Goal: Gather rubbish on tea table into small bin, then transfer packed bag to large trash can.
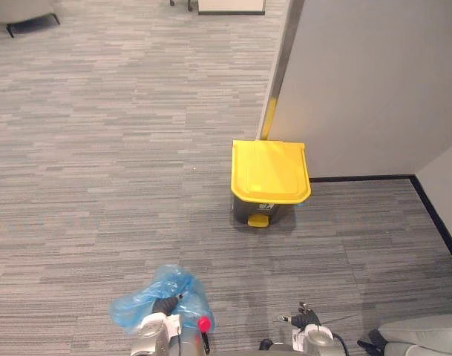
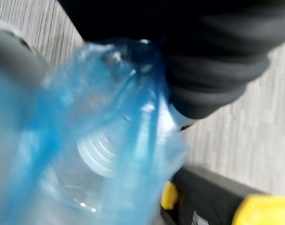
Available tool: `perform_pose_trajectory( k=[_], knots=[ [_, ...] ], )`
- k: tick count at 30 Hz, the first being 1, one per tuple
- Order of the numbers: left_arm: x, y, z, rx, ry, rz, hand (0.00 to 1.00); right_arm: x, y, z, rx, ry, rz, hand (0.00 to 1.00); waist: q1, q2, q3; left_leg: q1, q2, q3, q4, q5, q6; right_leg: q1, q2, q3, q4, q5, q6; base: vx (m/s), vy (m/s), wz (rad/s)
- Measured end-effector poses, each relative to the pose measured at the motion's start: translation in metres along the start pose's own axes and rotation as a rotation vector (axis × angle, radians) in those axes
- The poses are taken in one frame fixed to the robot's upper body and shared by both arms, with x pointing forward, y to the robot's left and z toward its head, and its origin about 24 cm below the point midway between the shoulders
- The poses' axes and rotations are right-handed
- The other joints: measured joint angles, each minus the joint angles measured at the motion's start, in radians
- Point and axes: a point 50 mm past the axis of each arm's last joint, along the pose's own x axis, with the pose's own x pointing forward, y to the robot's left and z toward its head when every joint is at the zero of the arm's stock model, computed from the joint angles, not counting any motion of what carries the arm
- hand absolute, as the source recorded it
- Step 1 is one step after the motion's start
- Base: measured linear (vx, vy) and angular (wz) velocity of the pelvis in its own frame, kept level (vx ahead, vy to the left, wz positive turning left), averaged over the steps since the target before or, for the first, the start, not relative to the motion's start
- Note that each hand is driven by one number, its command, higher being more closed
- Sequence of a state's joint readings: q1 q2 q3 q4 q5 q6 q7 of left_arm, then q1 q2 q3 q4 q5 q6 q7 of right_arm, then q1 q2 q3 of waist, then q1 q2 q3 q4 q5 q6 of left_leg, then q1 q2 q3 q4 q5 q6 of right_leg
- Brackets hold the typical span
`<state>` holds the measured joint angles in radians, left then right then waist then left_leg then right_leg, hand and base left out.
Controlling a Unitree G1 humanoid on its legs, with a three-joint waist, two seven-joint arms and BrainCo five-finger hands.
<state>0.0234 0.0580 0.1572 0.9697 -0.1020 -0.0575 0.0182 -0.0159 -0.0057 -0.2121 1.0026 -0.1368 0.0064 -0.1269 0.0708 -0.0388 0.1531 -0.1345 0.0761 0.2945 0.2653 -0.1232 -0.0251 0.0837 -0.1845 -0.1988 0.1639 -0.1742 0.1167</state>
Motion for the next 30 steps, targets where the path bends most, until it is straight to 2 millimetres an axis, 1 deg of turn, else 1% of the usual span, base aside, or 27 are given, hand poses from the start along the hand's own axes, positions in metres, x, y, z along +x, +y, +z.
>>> perform_pose_trajectory(
  k=[1, 2, 3, 4, 5, 6, 8, 9, 10, 11, 12, 13, 15, 16, 17, 18, 19, 20, 22, 23, 24, 25, 26, 27, 28, 29, 30],
  knots=[
    [-0.001, 0.000, -0.004, 0.001, 0.015, 0.000, 1.00, 0.000, -0.002, -0.001, 0.002, 0.003, -0.006, 0.00, 0.000, 0.013, 0.003, 0.031, -0.005, 0.000, -0.007, -0.031, 0.003, -0.022, -0.011, 0.021, 0.094, -0.006, 0.008, 0.15, 0.201, -0.26],
    [-0.002, 0.001, -0.009, 0.006, 0.032, 0.000, 1.00, 0.000, -0.003, -0.001, 0.002, 0.002, -0.008, 0.00, 0.001, 0.025, 0.006, 0.067, -0.008, 0.009, -0.018, -0.050, 0.007, -0.085, -0.026, 0.051, 0.257, -0.008, 0.011, 0.16, 0.244, -0.24],
    [-0.003, 0.001, -0.013, 0.015, 0.044, -0.001, 1.00, -0.001, -0.002, -0.003, 0.003, 0.007, -0.005, 0.00, -0.001, 0.025, 0.007, 0.092, -0.018, 0.011, -0.024, -0.060, 0.013, -0.147, -0.045, 0.074, 0.407, -0.002, 0.006, 0.12, 0.186, -0.09],
    [-0.004, 0.005, -0.014, 0.025, 0.049, 0.006, 1.00, -0.002, 0.001, -0.004, 0.009, 0.010, 0.005, 0.00, -0.006, 0.023, 0.007, 0.109, -0.028, 0.017, -0.024, -0.072, 0.018, -0.205, -0.062, 0.095, 0.530, -0.004, 0.004, 0.16, 0.134, 0.08],
    [-0.004, 0.009, -0.015, 0.034, 0.052, 0.017, 1.00, -0.002, 0.002, -0.004, -0.002, 0.005, 0.012, 0.00, -0.010, 0.004, 0.000, 0.133, -0.043, 0.017, -0.024, -0.090, 0.030, -0.263, -0.066, 0.117, 0.653, -0.028, -0.002, 0.20, 0.063, 0.12],
    [-0.004, 0.010, -0.015, 0.036, 0.056, 0.020, 1.00, -0.002, 0.002, -0.005, -0.007, 0.008, 0.014, 0.00, -0.011, -0.001, -0.002, 0.156, -0.045, 0.014, -0.027, -0.104, 0.034, -0.290, -0.058, 0.115, 0.695, -0.056, -0.010, 0.26, 0.035, 0.12],
    [-0.004, 0.009, -0.017, 0.032, 0.065, 0.017, 1.00, -0.002, 0.002, -0.004, -0.009, 0.005, 0.013, 0.00, -0.017, 0.001, -0.002, 0.197, -0.038, 0.006, -0.047, -0.111, 0.031, -0.321, -0.025, 0.068, 0.662, -0.101, -0.035, 0.23, -0.013, 0.14],
    [-0.004, 0.007, -0.017, 0.028, 0.066, 0.014, 1.00, -0.002, 0.002, -0.004, -0.010, 0.005, 0.013, 0.00, -0.022, 0.004, -0.002, 0.214, -0.026, 0.000, -0.060, -0.112, 0.023, -0.341, 0.005, 0.030, 0.588, -0.112, -0.047, 0.25, -0.067, 0.15],
    [-0.004, 0.006, -0.016, 0.026, 0.062, 0.012, 1.00, -0.001, 0.002, -0.003, -0.012, 0.002, 0.013, 0.00, -0.023, 0.007, 0.000, 0.227, -0.015, -0.003, -0.072, -0.114, 0.007, -0.356, 0.031, 0.001, 0.496, -0.109, -0.057, 0.26, -0.082, 0.12],
    [-0.004, 0.005, -0.016, 0.026, 0.062, 0.011, 1.00, -0.001, 0.002, -0.002, -0.013, 0.001, 0.014, 0.00, -0.023, 0.007, 0.000, 0.236, -0.009, -0.003, -0.080, -0.114, -0.004, -0.361, 0.051, -0.011, 0.411, -0.086, -0.069, 0.30, -0.108, 0.09],
    [-0.004, 0.008, -0.016, 0.031, 0.062, 0.016, 1.00, -0.002, 0.003, -0.005, -0.020, 0.009, 0.016, 0.00, -0.023, -0.007, -0.005, 0.245, -0.021, -0.010, -0.090, -0.114, -0.021, -0.345, 0.077, -0.002, 0.240, 0.023, -0.097, 0.32, -0.117, 0.12],
    [-0.004, 0.007, -0.017, 0.025, 0.072, 0.017, 1.00, -0.001, -0.003, -0.007, -0.016, 0.017, 0.002, 0.00, -0.027, 0.005, -0.005, 0.259, -0.015, -0.035, -0.089, -0.122, -0.035, -0.324, 0.089, -0.008, 0.224, 0.070, -0.173, 0.34, -0.105, 0.09],
    [-0.003, -0.005, -0.018, 0.007, 0.070, -0.009, 1.00, 0.000, -0.011, -0.006, -0.029, 0.014, -0.019, 0.00, -0.027, 0.049, -0.010, 0.261, 0.022, -0.061, -0.088, -0.118, -0.041, -0.303, 0.117, -0.020, 0.197, 0.055, -0.179, 0.34, -0.125, 0.05],
    [-0.003, -0.013, -0.016, -0.004, 0.065, -0.026, 1.00, 0.001, -0.014, -0.005, -0.029, 0.010, -0.026, 0.00, -0.027, 0.064, -0.006, 0.266, 0.033, -0.071, -0.084, -0.115, -0.047, -0.289, 0.126, -0.033, 0.187, 0.046, -0.187, 0.40, -0.172, 0.14],
    [-0.002, -0.018, -0.014, -0.009, 0.062, -0.038, 1.00, 0.001, -0.015, -0.005, -0.022, 0.013, -0.030, 0.00, -0.027, 0.069, -0.005, 0.272, 0.038, -0.079, -0.069, -0.112, -0.052, -0.269, 0.132, -0.044, 0.174, 0.041, -0.196, 0.37, -0.150, 0.24],
    [-0.002, -0.023, -0.012, -0.015, 0.056, -0.052, 1.00, 0.000, -0.016, -0.008, -0.019, 0.020, -0.032, 0.00, -0.027, 0.066, -0.001, 0.256, 0.053, -0.091, 0.009, -0.111, -0.054, -0.223, 0.141, -0.057, 0.145, 0.033, -0.200, 0.29, -0.119, 0.32],
    [-0.001, -0.024, -0.008, -0.020, 0.041, -0.054, 1.00, -0.001, -0.013, -0.010, -0.015, 0.025, -0.026, 0.00, -0.027, 0.054, 0.005, 0.217, 0.068, -0.100, 0.131, -0.110, -0.056, -0.180, 0.144, -0.065, 0.117, 0.031, -0.201, 0.25, -0.075, 0.31],
    [-0.001, -0.025, -0.004, -0.039, 0.021, -0.052, 1.00, -0.002, -0.007, -0.010, -0.015, 0.021, -0.012, 0.00, -0.023, 0.048, 0.007, 0.141, 0.101, -0.104, 0.310, -0.108, -0.066, -0.138, 0.149, -0.071, 0.082, 0.029, -0.203, 0.18, -0.025, 0.12],
    [-0.001, -0.027, 0.001, -0.060, -0.002, -0.052, 1.00, -0.002, -0.006, -0.008, -0.015, 0.016, -0.010, 0.00, -0.012, 0.049, 0.007, 0.058, 0.147, -0.078, 0.454, -0.151, -0.059, -0.089, 0.159, -0.068, 0.055, 0.026, -0.208, 0.19, 0.035, -0.12],
    [-0.001, -0.027, 0.001, -0.060, -0.007, -0.052, 1.00, -0.002, -0.007, -0.008, -0.012, 0.014, -0.011, 0.00, -0.012, 0.040, 0.009, 0.033, 0.152, -0.065, 0.430, -0.164, -0.056, -0.077, 0.156, -0.064, 0.046, 0.026, -0.208, 0.17, 0.074, -0.17],
    [0.000, -0.027, 0.003, -0.060, -0.012, -0.053, 1.00, -0.001, -0.007, -0.006, -0.004, 0.011, -0.012, 0.00, -0.010, 0.043, 0.007, 0.019, 0.153, -0.056, 0.384, -0.167, -0.057, -0.068, 0.150, -0.056, 0.043, 0.026, -0.206, 0.15, 0.122, -0.18],
    [0.000, -0.027, 0.003, -0.060, -0.015, -0.053, 1.00, -0.001, -0.006, -0.005, 0.002, 0.009, -0.014, 0.00, -0.010, 0.043, 0.009, -0.003, 0.146, -0.055, 0.300, -0.164, -0.055, -0.064, 0.140, -0.046, 0.042, 0.024, -0.193, 0.12, 0.178, -0.22],
    [-0.001, -0.028, 0.003, -0.061, -0.013, -0.055, 1.00, -0.001, -0.008, -0.007, 0.020, 0.016, -0.022, 0.00, -0.010, 0.048, 0.005, -0.003, 0.136, -0.061, 0.181, -0.132, -0.050, -0.064, 0.131, -0.033, 0.042, 0.021, -0.170, 0.14, 0.265, -0.22],
    [-0.001, -0.030, 0.002, -0.063, -0.010, -0.060, 1.00, -0.002, -0.011, -0.010, 0.031, 0.025, -0.030, 0.00, -0.010, 0.070, -0.007, -0.005, 0.132, -0.076, 0.095, -0.047, -0.072, -0.066, 0.137, -0.025, 0.041, 0.016, -0.148, 0.13, 0.266, -0.22],
    [-0.001, -0.027, 0.000, -0.047, -0.002, -0.052, 1.00, -0.002, -0.008, -0.013, 0.035, 0.037, -0.025, 0.00, -0.008, 0.044, -0.019, 0.021, 0.089, -0.062, 0.048, -0.038, -0.055, -0.070, 0.112, 0.013, 0.033, 0.021, -0.113, 0.14, 0.265, -0.19],
    [0.000, -0.022, 0.000, -0.033, -0.002, -0.041, 1.00, -0.003, -0.004, -0.014, 0.039, 0.039, -0.014, 0.00, -0.009, 0.020, -0.027, 0.045, 0.055, -0.041, -0.003, -0.027, -0.042, -0.070, 0.084, 0.028, 0.010, 0.024, -0.093, 0.11, 0.193, -0.22],
    [0.000, -0.020, -0.001, -0.028, 0.003, -0.037, 1.00, -0.004, -0.002, -0.015, 0.040, 0.043, -0.011, 0.00, -0.010, 0.012, -0.033, 0.059, 0.039, -0.025, -0.025, -0.021, -0.035, -0.067, 0.069, 0.040, 0.000, 0.030, -0.083, 0.12, 0.203, -0.26]
  ],
)
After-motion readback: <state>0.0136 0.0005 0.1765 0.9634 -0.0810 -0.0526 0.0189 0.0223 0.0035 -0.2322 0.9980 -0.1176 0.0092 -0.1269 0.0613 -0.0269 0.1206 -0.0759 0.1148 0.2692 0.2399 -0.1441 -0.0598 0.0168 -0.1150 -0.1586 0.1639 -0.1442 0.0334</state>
